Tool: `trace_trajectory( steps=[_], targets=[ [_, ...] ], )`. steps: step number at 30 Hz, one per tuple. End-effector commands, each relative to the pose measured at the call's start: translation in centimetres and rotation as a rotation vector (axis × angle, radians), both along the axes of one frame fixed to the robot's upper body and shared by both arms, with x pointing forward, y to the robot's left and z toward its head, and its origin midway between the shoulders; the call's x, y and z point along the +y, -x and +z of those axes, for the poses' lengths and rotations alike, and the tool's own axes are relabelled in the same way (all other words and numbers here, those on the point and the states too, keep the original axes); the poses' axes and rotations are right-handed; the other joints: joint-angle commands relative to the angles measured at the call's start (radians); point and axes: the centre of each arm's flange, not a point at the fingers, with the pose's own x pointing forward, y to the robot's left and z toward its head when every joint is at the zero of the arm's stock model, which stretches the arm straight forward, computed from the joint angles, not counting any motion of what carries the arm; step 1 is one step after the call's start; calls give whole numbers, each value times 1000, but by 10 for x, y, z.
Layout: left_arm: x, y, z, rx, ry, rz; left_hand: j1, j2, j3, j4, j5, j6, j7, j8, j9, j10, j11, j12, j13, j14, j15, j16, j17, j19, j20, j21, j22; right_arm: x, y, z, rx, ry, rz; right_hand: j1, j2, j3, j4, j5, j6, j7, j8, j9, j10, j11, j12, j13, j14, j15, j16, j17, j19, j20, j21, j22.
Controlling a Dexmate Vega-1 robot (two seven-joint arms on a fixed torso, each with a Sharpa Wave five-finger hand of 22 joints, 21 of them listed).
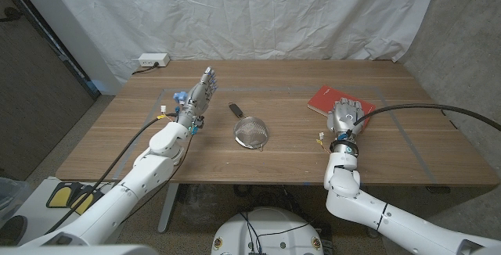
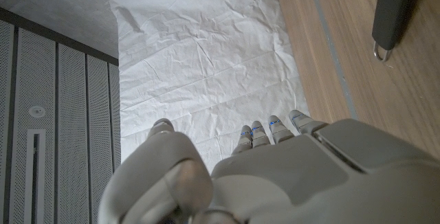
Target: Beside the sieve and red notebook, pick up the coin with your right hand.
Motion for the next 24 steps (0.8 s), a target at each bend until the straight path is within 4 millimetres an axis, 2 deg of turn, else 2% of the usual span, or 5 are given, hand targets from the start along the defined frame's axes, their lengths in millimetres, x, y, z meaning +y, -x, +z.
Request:
trace_trajectory(
  steps=[1,12,24],
  targets=[
    [0,5,2,2,-11,7,1,7,-6,-1,-4,-4,-3,1,3,-7,-1,-2,5,-2,-5,1,3,2,-4,-1,4,0,6,21,-1,18,47,-1,-7,-3,0,6,110,-94,-8,-13,1,-10,-6,1,-8,-52,-3,3,-4,-15,6,3],
    [-3,3,5,9,-20,7,3,8,-8,-2,-4,-4,-2,1,3,-5,0,-1,5,-3,-3,1,3,2,-5,-1,3,-8,8,38,22,-8,63,-5,-8,-7,6,8,115,-97,-20,-41,-6,-19,-12,-1,-19,-61,-7,6,-11,-23,10,3],
    [-5,-3,2,23,-21,2,5,10,-10,-2,-4,-5,-1,1,3,-6,1,-2,5,-2,-4,1,3,2,-6,-1,3,-11,17,62,-5,-35,87,-8,-10,-11,9,11,121,-98,-32,-71,-10,-12,-17,-3,-22,-61,-9,7,-11,-22,17,3]
  ],
)
